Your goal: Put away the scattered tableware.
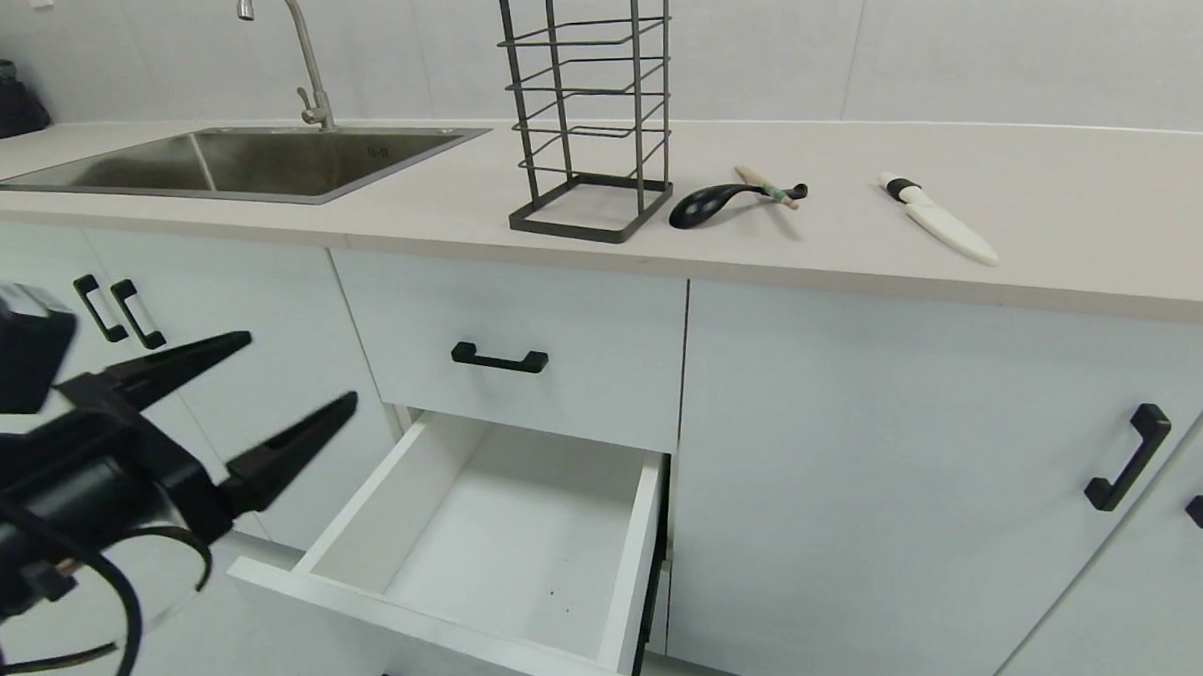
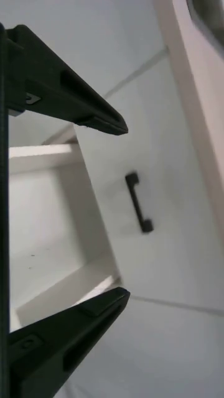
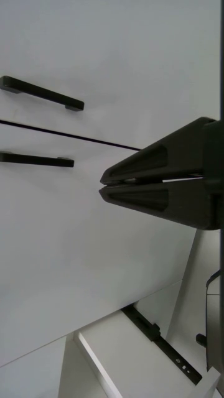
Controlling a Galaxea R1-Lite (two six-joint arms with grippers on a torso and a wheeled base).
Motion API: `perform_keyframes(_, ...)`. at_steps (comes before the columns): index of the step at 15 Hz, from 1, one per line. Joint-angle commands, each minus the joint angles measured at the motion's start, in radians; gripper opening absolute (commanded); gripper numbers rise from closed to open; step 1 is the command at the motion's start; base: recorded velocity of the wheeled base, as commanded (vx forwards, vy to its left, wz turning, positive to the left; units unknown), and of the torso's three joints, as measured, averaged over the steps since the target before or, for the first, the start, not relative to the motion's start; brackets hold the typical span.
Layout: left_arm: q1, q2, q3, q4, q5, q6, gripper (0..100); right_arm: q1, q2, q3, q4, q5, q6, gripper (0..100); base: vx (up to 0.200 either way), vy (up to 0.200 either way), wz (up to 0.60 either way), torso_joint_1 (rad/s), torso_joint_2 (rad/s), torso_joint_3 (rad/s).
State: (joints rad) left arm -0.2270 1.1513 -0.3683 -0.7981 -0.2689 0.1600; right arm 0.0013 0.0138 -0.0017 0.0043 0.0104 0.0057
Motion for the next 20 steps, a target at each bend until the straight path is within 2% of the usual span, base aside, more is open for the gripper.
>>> perform_keyframes(1,0.127,-0.124,0.057,-0.006,-0.007,-0.037,100,0.0,0.002,0.0,0.0,0.0,0.0,0,0.0,0.0,0.0,0.0,0.0,0.0)
perform_keyframes(2,0.14,-0.197,0.166,-0.036,-0.007,-0.027,100,0.0,0.002,0.0,0.0,0.0,0.0,0,0.0,0.0,0.0,0.0,0.0,0.0)
perform_keyframes(3,0.147,-0.272,0.223,-0.041,-0.018,-0.028,100,0.0,0.002,0.0,0.0,0.0,0.0,0,0.0,0.0,0.0,0.0,0.0,0.0)
perform_keyframes(5,0.156,-0.43,0.295,-0.029,-0.024,-0.057,100,0.0,0.002,0.0,0.0,0.0,0.0,0,0.0,0.0,0.0,0.0,0.0,0.0)
perform_keyframes(6,0.156,-0.507,0.335,-0.026,-0.026,-0.062,100,0.0,0.002,0.0,0.0,0.0,0.0,0,0.0,0.0,0.0,0.0,0.0,0.0)
perform_keyframes(7,0.164,-0.608,0.368,-0.021,-0.027,-0.053,100,0.0,0.002,0.0,0.0,0.0,0.0,0,0.0,0.0,0.0,0.0,0.0,0.0)
perform_keyframes(10,0.181,-0.841,0.362,0.06,-0.042,-0.033,100,0.0,0.002,0.0,0.0,0.0,0.0,0,0.0,0.0,0.0,0.0,0.0,0.0)
perform_keyframes(12,0.19,-0.92,0.365,0.112,-0.041,-0.033,100,0.0,0.002,0.0,0.0,0.0,0.0,0,0.0,0.0,0.0,0.0,0.0,0.0)
perform_keyframes(13,0.233,-1.001,0.365,0.198,-0.041,-0.037,100,0.0,0.002,0.0,0.0,0.0,0.0,0,0.0,0.0,0.0,0.0,0.0,0.0)
perform_keyframes(14,0.238,-1.036,0.365,0.241,-0.041,-0.037,100,0.0,0.002,0.0,0.0,0.0,0.0,0,0.0,0.0,0.0,0.0,0.0,0.0)
perform_keyframes(15,0.238,-1.036,0.365,0.241,-0.041,-0.037,100,0.0,0.002,0.0,0.0,0.0,0.0,0,0.0,0.0,0.0,0.0,0.0,0.0)
perform_keyframes(16,0.229,-1.151,0.367,0.528,-0.032,-0.031,100,0.0,0.002,0.0,0.0,0.0,0.0,0,0.0,0.0,0.0,0.0,0.0,0.0)
perform_keyframes(17,0.229,-1.151,0.367,0.589,-0.019,-0.037,100,0.0,0.002,0.0,0.0,0.0,0.0,0,0.0,0.0,0.0,0.0,0.0,0.0)
perform_keyframes(18,0.229,-1.151,0.367,0.7,0.027,-0.025,100,0.0,0.002,0.0,0.0,0.0,0.0,0,0.0,0.0,0.0,0.0,0.0,0.0)
perform_keyframes(19,0.229,-1.151,0.365,0.775,0.091,-0.028,100,0.0,0.002,0.0,0.0,0.0,0.0,0,0.0,0.0,0.0,0.0,0.0,0.0)
perform_keyframes(20,0.229,-1.151,0.367,0.786,0.128,-0.043,100,0.0,0.002,0.0,0.0,0.0,0.0,0,0.0,0.0,0.0,0.0,0.0,0.0)
